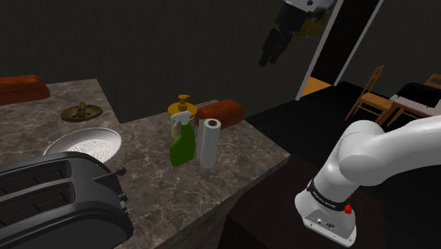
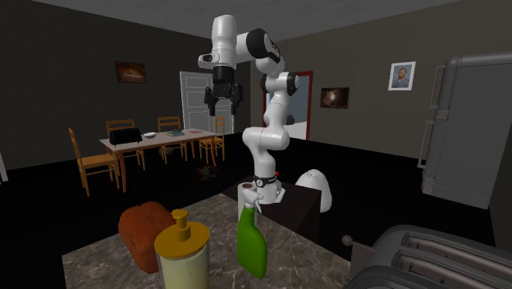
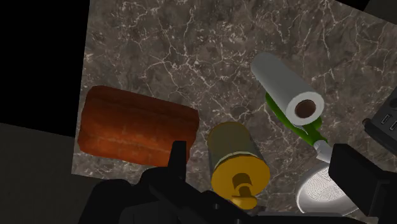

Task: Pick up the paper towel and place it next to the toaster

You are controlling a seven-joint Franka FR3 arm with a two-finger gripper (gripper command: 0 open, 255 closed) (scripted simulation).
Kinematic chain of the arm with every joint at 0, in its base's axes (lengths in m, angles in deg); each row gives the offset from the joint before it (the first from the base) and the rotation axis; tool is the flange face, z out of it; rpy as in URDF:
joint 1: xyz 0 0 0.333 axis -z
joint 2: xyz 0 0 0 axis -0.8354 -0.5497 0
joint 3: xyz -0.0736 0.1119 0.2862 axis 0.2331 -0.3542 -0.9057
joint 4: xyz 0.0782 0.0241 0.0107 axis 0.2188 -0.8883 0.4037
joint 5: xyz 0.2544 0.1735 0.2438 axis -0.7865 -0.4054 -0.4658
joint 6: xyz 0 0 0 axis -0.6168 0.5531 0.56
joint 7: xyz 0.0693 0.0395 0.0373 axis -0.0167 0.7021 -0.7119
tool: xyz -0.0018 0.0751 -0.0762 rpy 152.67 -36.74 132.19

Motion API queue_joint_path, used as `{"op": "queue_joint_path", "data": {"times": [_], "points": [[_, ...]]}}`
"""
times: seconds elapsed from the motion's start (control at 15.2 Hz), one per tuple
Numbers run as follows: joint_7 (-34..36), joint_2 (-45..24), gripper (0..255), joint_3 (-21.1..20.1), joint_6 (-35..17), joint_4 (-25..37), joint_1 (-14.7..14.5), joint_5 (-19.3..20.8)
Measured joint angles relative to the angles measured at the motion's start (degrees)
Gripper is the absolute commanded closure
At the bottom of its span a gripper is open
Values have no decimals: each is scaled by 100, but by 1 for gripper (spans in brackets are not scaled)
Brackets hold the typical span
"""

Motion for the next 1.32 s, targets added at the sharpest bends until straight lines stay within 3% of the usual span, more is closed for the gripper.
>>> {"op": "queue_joint_path", "data": {"times": [0.2, 0.59, 1.32], "points": [[98, -14, 0, -95, -179, -159, -19, -47], [613, -56, 0, -620, -1147, -1040, -149, -312], [1673, -1181, 0, -1741, -3152, -1802, -390, -730]]}}
